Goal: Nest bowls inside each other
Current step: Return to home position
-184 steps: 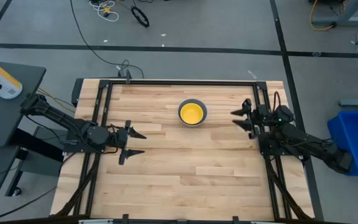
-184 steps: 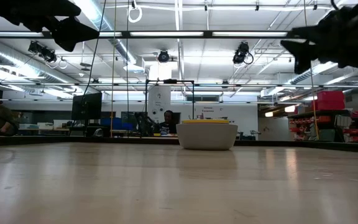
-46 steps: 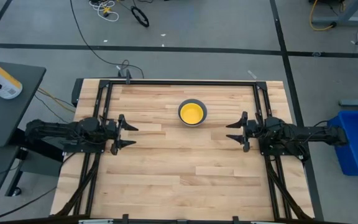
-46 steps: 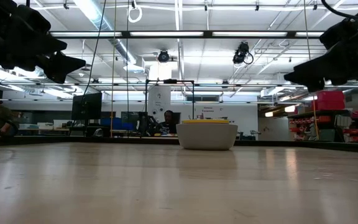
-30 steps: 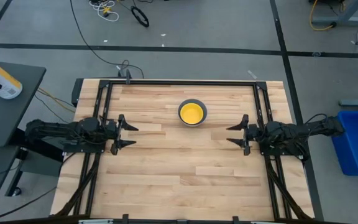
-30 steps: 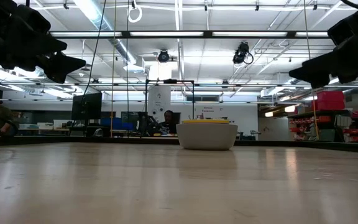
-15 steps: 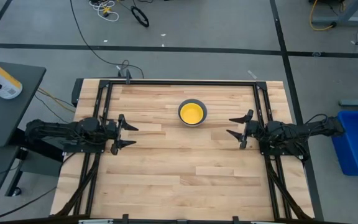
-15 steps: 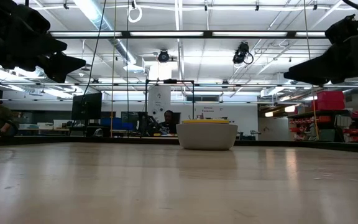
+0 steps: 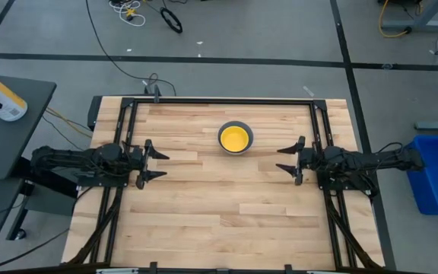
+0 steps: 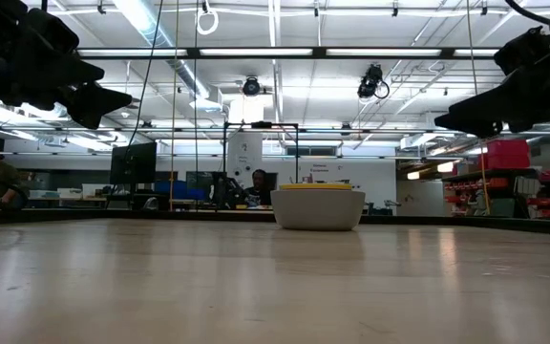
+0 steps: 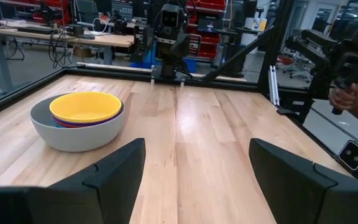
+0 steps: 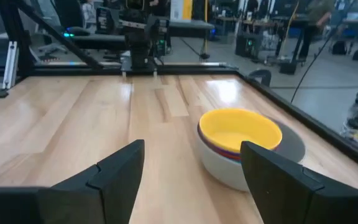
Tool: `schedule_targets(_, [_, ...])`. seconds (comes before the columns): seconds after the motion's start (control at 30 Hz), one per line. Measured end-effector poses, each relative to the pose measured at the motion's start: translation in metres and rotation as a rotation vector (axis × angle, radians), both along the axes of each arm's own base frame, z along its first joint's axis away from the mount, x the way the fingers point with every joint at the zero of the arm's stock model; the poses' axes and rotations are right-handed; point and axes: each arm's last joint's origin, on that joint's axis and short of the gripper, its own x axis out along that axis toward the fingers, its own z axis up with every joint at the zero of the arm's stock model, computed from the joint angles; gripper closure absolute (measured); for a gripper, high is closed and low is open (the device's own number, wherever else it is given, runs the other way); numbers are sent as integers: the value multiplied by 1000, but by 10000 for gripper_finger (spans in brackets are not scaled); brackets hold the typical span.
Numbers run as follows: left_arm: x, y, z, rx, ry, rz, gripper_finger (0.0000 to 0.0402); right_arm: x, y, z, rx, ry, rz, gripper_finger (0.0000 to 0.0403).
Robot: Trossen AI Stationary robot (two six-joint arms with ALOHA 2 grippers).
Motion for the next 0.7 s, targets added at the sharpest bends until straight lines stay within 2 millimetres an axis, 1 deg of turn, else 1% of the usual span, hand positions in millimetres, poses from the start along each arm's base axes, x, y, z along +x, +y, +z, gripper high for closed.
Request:
schedule_targets(0.23, [0, 0, 0, -2, 0, 7, 107, 2, 0, -4, 46, 33, -6, 143])
schedule_targets(0.4, [0, 0, 0, 0, -1, 11, 107, 2, 0, -2, 36, 21, 0, 157])
schedule_targets(0.47, [0, 0, 0, 0, -1, 15, 107, 3, 2, 2, 5, -21, 51, 161])
schedule_targets(0.57, [0, 0, 0, 0, -1, 17, 107, 4, 5, 9, -33, -91, 188, 168])
schedule_targets(0.63, [0, 0, 0, 0, -1, 17, 107, 4, 7, 10, -42, -95, 240, 171])
schedule_targets(0.7, [0, 1, 0, -1, -1, 18, 107, 3, 6, 6, -12, -63, 238, 175])
